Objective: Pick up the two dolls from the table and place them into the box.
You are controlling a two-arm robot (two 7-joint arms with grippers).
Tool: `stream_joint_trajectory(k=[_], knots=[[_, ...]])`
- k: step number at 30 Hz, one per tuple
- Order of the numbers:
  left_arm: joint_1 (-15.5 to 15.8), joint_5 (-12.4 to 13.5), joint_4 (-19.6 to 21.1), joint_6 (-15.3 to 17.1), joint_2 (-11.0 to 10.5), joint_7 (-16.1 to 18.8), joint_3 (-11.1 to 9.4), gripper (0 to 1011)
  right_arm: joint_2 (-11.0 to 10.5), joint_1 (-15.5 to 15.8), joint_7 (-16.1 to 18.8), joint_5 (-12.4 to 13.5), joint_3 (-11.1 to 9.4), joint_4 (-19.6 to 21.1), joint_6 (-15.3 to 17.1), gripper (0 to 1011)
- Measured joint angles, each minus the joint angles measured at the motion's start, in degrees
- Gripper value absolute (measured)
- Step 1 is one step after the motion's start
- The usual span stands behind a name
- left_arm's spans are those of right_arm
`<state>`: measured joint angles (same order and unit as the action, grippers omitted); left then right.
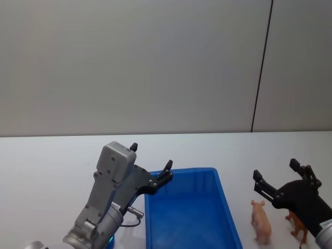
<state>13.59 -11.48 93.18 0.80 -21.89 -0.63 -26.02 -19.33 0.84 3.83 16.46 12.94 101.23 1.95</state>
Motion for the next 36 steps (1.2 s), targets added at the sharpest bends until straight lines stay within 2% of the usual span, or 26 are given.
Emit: stream_joint_trajectory(k=[19, 29, 36], knots=[[0.0, 0.0, 0.0, 0.0, 0.0, 0.0, 0.0, 1001, 0.0, 0.0, -0.1, -0.1, -0.1, 0.0, 0.0, 1001], [0.0, 0.0, 0.0, 0.0, 0.0, 0.0, 0.0, 1001, 0.3, 0.1, -2.6, -0.9, -0.3, 0.0, 1.0, 1001], [0.0, 0.0, 0.0, 0.0, 0.0, 0.0, 0.0, 1001, 0.4, 0.5, -5.4, -1.3, -0.7, 0.1, 3.1, 1001]])
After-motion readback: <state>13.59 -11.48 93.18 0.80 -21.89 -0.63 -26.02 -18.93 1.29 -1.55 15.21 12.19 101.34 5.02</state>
